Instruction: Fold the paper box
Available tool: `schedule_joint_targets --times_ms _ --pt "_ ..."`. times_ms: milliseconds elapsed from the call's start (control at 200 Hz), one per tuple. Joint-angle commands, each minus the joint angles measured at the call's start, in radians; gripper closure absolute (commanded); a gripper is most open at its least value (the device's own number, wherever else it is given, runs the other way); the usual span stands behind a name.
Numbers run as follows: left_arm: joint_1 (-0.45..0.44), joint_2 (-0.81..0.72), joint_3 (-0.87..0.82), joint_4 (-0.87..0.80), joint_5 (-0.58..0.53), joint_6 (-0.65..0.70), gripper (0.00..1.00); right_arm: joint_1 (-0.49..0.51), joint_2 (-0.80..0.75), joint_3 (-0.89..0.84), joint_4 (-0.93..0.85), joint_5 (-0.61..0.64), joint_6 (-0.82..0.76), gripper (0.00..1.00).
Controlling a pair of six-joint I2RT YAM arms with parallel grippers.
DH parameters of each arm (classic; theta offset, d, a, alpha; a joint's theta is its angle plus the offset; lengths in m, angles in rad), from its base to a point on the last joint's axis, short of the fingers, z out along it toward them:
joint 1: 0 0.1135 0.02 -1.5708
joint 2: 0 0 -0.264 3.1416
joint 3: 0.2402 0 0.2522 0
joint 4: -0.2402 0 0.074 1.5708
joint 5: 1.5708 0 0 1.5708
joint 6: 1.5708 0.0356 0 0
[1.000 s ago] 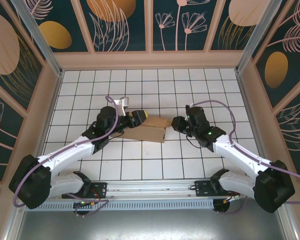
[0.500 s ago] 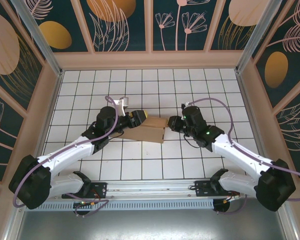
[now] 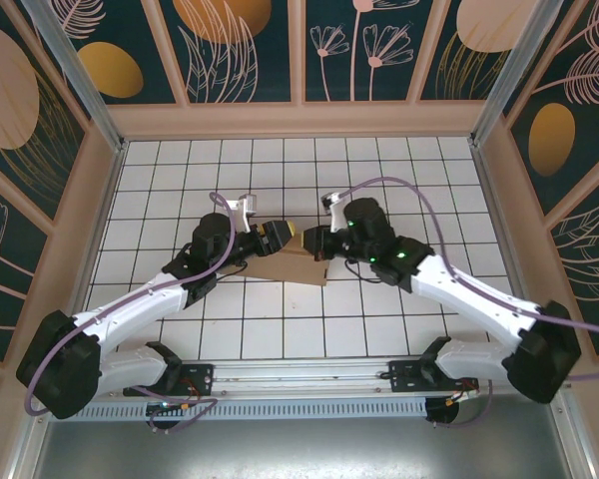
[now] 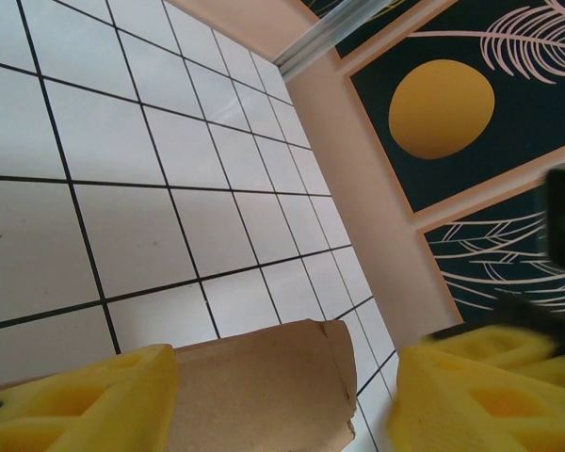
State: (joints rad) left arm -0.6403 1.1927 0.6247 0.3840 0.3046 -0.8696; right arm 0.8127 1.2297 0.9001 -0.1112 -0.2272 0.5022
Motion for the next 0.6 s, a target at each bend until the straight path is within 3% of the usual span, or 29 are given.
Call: schedule_joint_targets --times_ms 0,210,400,596 --pt "-0.001 0.0 0.0 -0.128 -0.012 -0.009 0.36 0.006 0.028 0.003 0.029 0.014 -0.017 0.94" --pt "-0.001 -0.014 0.026 -0.154 -0.021 -0.001 0.36 0.006 0.062 -0.026 0.01 0.102 -0.004 0.97" --pt "0.01 -0.058 0.118 -0.284 -0.076 0.071 0.3 0.015 0.083 -0.033 -0.019 0.124 0.001 0.99" --pt "0.144 -0.135 0.149 -0.398 -0.087 0.075 0.29 0.035 0.094 -0.037 -0.037 0.164 -0.01 1.0"
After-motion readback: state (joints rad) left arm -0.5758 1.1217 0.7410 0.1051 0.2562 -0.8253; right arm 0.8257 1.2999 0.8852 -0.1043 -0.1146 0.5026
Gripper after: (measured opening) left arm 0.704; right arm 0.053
